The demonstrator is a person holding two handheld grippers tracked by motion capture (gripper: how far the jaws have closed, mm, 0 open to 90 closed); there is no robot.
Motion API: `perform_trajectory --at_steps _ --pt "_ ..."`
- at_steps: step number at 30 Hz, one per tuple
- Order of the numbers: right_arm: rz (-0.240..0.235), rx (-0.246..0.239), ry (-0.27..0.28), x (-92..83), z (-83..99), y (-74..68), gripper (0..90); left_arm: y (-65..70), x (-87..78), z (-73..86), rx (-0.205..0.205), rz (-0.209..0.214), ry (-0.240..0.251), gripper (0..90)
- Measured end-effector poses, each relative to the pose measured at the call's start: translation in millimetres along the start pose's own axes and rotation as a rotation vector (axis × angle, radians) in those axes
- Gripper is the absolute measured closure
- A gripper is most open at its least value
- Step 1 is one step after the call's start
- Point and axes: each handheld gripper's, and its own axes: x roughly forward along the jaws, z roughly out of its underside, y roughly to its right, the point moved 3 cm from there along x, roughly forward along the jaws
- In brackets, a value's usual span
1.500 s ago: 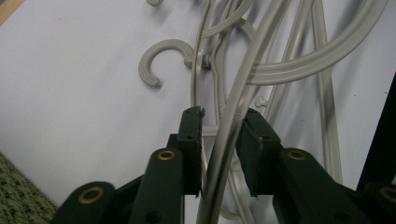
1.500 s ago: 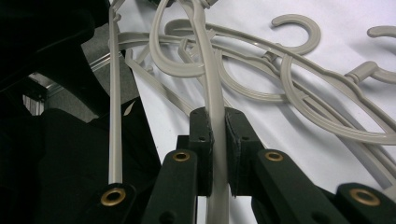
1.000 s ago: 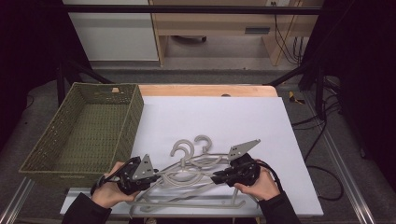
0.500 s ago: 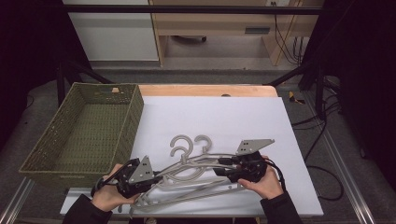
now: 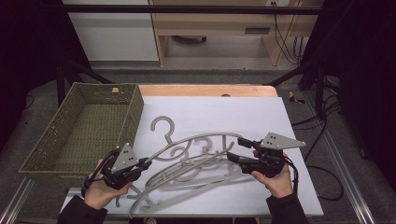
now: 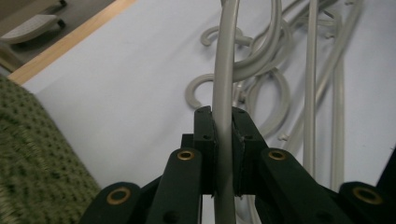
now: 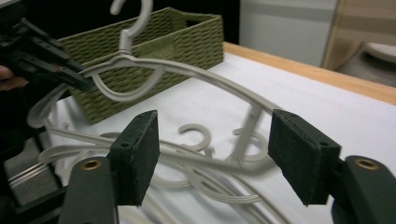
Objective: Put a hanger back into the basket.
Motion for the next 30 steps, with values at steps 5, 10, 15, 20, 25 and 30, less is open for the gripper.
perform_trajectory --at_steps 5,10,15,20,25,30 --pt "0.087 0.005 0.023 -3.4 3.8 11.6 23.5 -13.6 -9.6 2.4 -0.048 -0.043 0.023 82.5" --pt "0.158 0.036 0.016 -6.7 10.1 21.3 13.2 -25.8 -22.3 3.2 -0.095 -0.09 0.067 82.5" --pt "0.199 0.061 0.01 -9.6 17.3 29.4 9.5 -38.9 -36.3 5.3 -0.145 -0.12 0.09 82.4" --pt "0.228 0.097 0.012 -12.2 22.9 34.7 5.5 -53.2 -49.0 6.6 -0.185 -0.15 0.127 82.5" --pt "0.253 0.111 0.004 -16.1 27.9 38.3 4.1 -67.3 -58.2 4.8 -0.205 -0.179 0.148 82.4" --pt "0.261 0.12 0.005 -18.9 30.0 39.6 4.2 -78.8 -60.5 -0.8 -0.204 -0.197 0.159 82.5"
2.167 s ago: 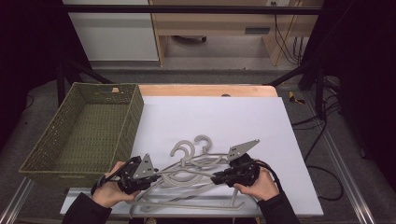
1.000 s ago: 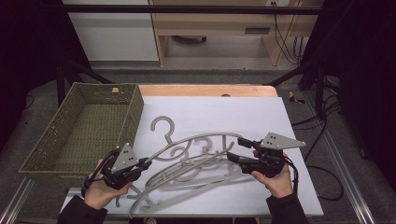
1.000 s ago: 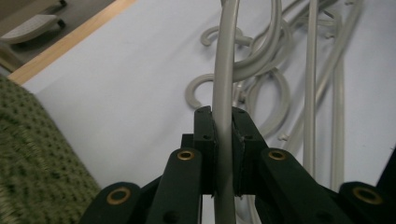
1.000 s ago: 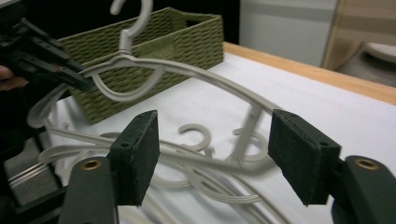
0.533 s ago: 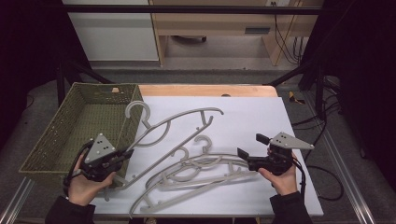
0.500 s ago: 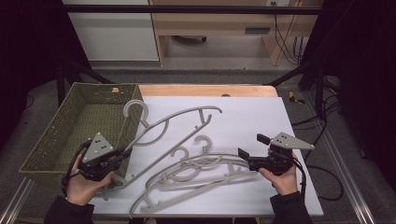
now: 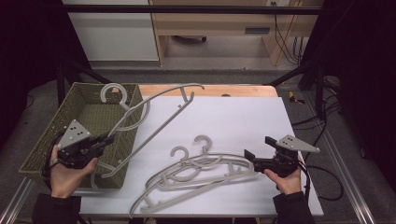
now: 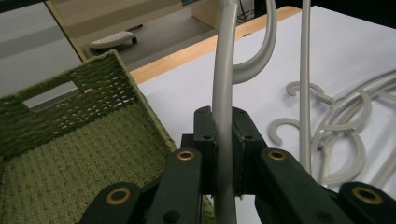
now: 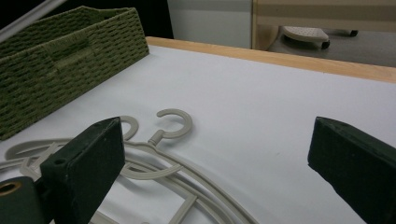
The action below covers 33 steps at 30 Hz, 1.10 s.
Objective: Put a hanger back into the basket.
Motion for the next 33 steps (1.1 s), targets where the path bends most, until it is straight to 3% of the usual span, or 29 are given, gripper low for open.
perform_trajectory --at_steps 3,7,8,13,16,28,33 --pt "0.005 -0.015 -0.007 -2.0 0.9 2.7 4.2 -11.9 0.1 -6.7 0.0 -0.022 -0.009 82.5" --pt "0.004 0.001 -0.001 -2.3 0.4 2.3 4.4 -24.0 -2.1 -12.1 -0.011 -0.032 -0.01 82.4" --pt "0.003 0.001 0.0 -2.3 0.3 2.2 4.4 -33.5 -4.1 -15.4 -0.016 -0.037 -0.01 82.5" --pt "0.004 0.0 0.001 -2.4 0.3 2.2 4.4 -51.0 -7.2 -19.8 -0.023 -0.07 -0.009 82.5" --pt "0.0 0.004 0.002 -2.3 0.2 1.6 4.3 -69.2 -8.5 -21.1 -0.031 -0.089 -0.012 82.4" --pt "0.002 0.003 -0.005 -0.4 0.9 0.3 3.5 -109.9 -3.4 -9.4 -0.044 -0.154 -0.075 82.4" --pt "0.002 -0.017 -0.015 -0.2 1.8 1.6 3.5 -130.9 -4.0 2.9 -0.039 -0.19 -0.114 82.4"
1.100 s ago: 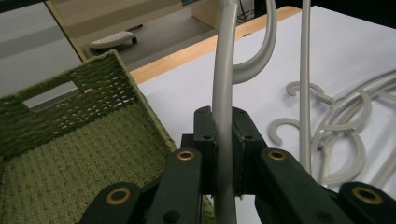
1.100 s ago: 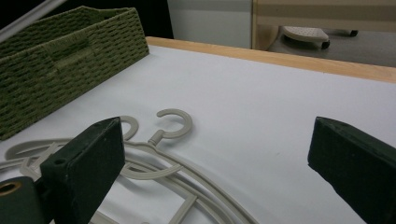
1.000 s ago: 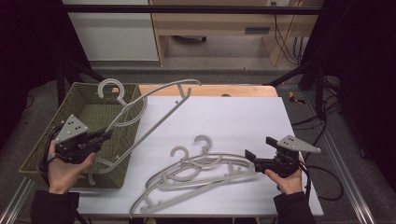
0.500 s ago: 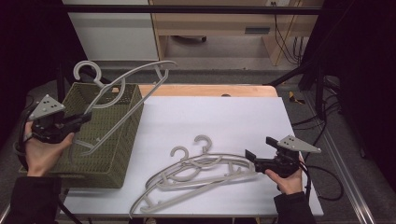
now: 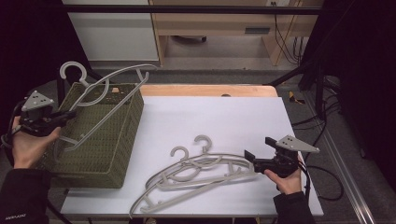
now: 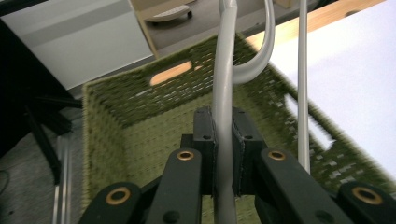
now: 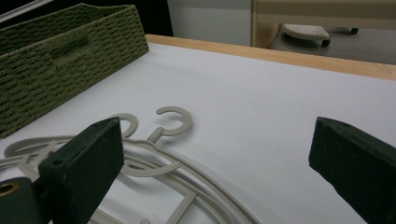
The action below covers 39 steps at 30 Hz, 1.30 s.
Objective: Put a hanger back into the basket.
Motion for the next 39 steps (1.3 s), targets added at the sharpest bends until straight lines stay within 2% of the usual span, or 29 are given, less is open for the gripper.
perform_trajectory --at_steps 6,13,14,27,30,39 --pt "0.002 0.001 -0.001 1.4 0.3 -0.2 3.6 -18.9 0.6 14.7 -0.016 -0.025 -0.021 82.4" --pt "-0.006 0.014 -0.003 3.4 1.0 -1.6 3.5 -31.0 1.4 32.5 -0.018 -0.048 -0.05 82.3" --pt "0.001 0.003 -0.01 3.2 1.6 -0.7 3.6 -31.8 1.9 34.5 -0.019 -0.051 -0.052 82.3" --pt "-0.002 -0.008 -0.011 4.3 2.4 0.0 3.5 -43.8 3.0 50.2 -0.002 -0.072 -0.091 82.3" --pt "-0.003 -0.006 -0.014 4.7 2.6 -0.4 3.5 -46.4 4.9 56.3 -0.002 -0.083 -0.114 82.3" --pt "-0.003 -0.006 -0.018 4.5 2.9 0.1 3.5 -43.0 14.7 68.2 0.01 -0.081 -0.163 82.2"
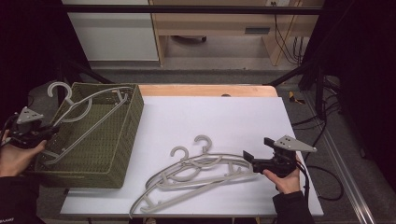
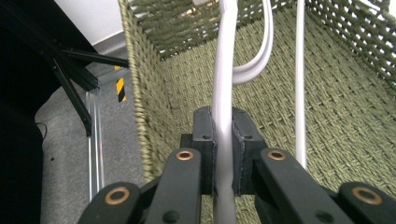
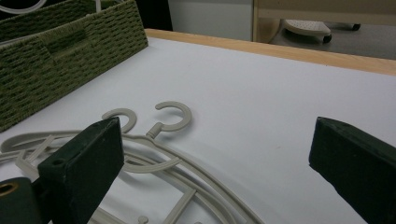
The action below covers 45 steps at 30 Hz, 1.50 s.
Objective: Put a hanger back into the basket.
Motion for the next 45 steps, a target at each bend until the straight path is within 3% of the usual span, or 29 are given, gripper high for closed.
perform_trajectory --at_steps 13,18,21,29,32,38,40,41,45 --pt "0.002 0.0 -0.004 0.9 0.6 -0.4 3.5 22.1 33.6 7.7 0.026 0.006 -0.153 81.8" --pt "0.003 0.002 -0.004 0.7 0.4 -0.6 3.5 21.6 36.9 8.9 0.006 -0.002 -0.183 81.4" --pt "0.004 0.001 -0.004 0.5 0.4 -0.6 3.5 19.6 40.0 9.5 -0.028 0.007 -0.216 80.8" --pt "0.005 0.002 0.0 0.2 0.2 -0.6 3.5 18.1 39.5 9.3 -0.038 0.0 -0.255 78.2" --pt "-0.003 0.015 0.007 0.2 -0.4 -1.7 3.6 18.6 36.2 8.1 -0.047 0.003 -0.232 77.9" --pt "0.003 0.0 0.003 -1.3 -0.2 0.0 3.6 22.3 17.9 0.9 -0.074 0.027 -0.136 72.2" --pt "0.005 -0.001 0.005 -1.2 -0.2 0.6 3.6 27.1 10.4 -2.9 -0.081 0.05 -0.092 66.0" --pt "0.008 0.004 0.005 -1.3 -0.4 0.2 3.6 33.5 3.2 -7.5 -0.092 0.069 -0.04 60.2" --pt "0.009 0.005 0.014 -1.9 -0.8 0.7 3.6 49.4 -7.8 -17.0 -0.114 0.126 0.072 44.6"
